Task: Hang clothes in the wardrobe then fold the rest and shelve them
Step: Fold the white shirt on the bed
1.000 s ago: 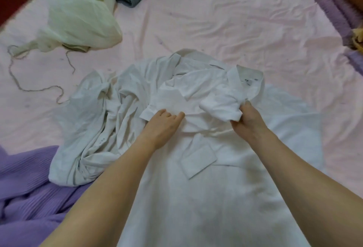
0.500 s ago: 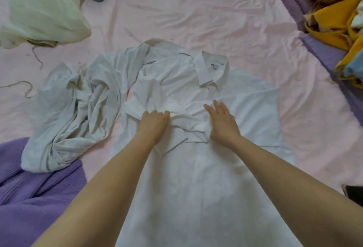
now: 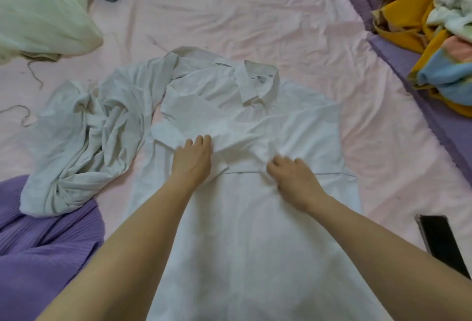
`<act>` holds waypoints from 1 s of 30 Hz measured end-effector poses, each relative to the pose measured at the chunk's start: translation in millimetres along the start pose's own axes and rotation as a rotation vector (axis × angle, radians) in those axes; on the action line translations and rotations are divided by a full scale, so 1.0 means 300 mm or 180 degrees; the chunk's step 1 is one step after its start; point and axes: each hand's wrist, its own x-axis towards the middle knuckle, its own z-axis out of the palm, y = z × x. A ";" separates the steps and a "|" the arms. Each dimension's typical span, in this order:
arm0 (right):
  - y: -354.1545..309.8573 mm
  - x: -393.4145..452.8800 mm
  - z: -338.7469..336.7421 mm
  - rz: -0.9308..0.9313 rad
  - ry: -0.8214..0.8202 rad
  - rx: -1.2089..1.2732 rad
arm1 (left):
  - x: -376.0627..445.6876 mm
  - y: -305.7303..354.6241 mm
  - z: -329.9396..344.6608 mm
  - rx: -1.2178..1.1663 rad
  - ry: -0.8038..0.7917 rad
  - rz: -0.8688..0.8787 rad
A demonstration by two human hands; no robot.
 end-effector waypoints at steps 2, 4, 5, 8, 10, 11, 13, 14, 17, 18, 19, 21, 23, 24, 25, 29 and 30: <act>-0.003 -0.047 0.039 0.0312 -0.1067 0.0721 | -0.023 0.021 0.049 -0.0143 -0.0327 0.0020; 0.010 -0.050 0.056 0.0889 -0.0753 0.1255 | -0.026 0.049 0.067 -0.0171 -0.0264 0.0068; 0.015 -0.033 0.063 0.1085 -0.0330 0.1402 | -0.026 0.055 0.067 -0.0103 -0.0156 0.0107; 0.005 0.022 0.083 0.1298 -0.0054 0.1449 | -0.033 0.058 0.074 0.0164 0.0037 0.0032; -0.020 0.059 0.096 0.1341 -0.0406 0.1400 | -0.051 0.043 0.097 0.0189 -0.0091 -0.0141; -0.036 0.074 0.101 0.1405 -0.0553 0.1352 | -0.061 0.034 0.110 0.0140 -0.0125 -0.0277; -0.063 0.108 0.116 0.1488 -0.0680 0.1286 | -0.079 0.008 0.137 0.0032 -0.0159 -0.0569; -0.080 0.130 0.115 0.1447 -0.0566 0.1334 | -0.085 -0.012 0.148 -0.0021 -0.0157 -0.0670; -0.127 0.183 0.049 0.1246 0.0150 0.1688 | -0.092 -0.055 0.158 -0.0128 -0.0201 -0.0728; -0.132 0.203 0.016 0.1210 0.0424 0.1808 | -0.086 -0.059 0.157 -0.0148 -0.0114 -0.0607; -0.139 0.232 -0.023 0.1174 0.0691 0.1831 | -0.080 -0.069 0.147 -0.0234 0.0033 -0.0470; -0.143 0.294 -0.095 0.1163 0.1206 0.1688 | -0.073 -0.089 0.128 -0.0754 0.0342 -0.0554; -0.133 0.330 -0.146 0.1284 0.1648 0.1590 | -0.067 -0.110 0.118 -0.1673 0.0362 -0.1322; -0.133 0.342 -0.165 0.1342 0.1812 0.1538 | -0.058 -0.130 0.113 -0.2205 0.0310 -0.1815; -0.130 0.345 -0.174 0.1376 0.1947 0.1474 | -0.052 -0.149 0.116 -0.2551 0.0220 -0.2284; -0.141 0.363 -0.191 0.1499 0.2341 0.1352 | -0.058 -0.208 0.082 -0.2345 0.0027 -0.2910; -0.141 0.369 -0.195 0.1538 0.2407 0.1382 | -0.059 -0.214 0.070 -0.1999 0.0258 -0.2705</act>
